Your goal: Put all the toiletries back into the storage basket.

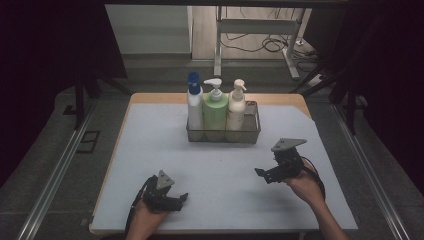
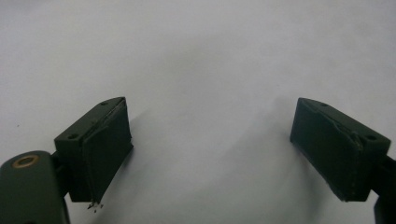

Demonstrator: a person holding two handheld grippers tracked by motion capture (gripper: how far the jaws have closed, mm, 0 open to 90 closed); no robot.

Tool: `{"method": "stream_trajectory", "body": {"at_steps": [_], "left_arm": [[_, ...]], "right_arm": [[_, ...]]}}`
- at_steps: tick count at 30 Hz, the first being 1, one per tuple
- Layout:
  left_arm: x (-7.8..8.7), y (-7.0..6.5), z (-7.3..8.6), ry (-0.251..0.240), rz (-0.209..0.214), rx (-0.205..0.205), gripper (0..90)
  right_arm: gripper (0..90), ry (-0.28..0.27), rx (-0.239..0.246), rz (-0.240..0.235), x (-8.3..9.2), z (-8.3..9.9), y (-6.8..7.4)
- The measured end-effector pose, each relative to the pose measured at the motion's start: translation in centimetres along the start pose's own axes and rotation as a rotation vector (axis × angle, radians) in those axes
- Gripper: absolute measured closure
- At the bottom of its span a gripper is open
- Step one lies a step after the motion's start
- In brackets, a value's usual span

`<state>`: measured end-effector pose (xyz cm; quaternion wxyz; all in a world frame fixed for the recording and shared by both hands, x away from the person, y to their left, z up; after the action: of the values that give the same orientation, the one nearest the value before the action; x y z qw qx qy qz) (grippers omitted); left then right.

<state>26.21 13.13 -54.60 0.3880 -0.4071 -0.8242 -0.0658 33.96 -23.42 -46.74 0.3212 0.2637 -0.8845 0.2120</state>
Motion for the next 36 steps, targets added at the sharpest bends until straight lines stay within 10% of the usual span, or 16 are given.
{"method": "stream_trajectory", "body": {"at_steps": [36], "left_arm": [[0.0, 0.0, 0.0, -0.001, -0.001, -0.001, 12.2]], "right_arm": [[0.0, 0.056, -0.012, -0.027, -2.8, 7.0, 3.0]]}}
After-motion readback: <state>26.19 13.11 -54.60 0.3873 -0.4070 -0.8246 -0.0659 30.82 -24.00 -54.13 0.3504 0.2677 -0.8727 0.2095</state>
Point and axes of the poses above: each handheld gripper's, and its own axes: x roughly backward along the jaws, z roughly out of its underside, y roughly to its left, the point moved 3 cm from there along -x, roughly forward along the jaws, and after that the axes turned 14 degrees about z, right-handed, at the moved point
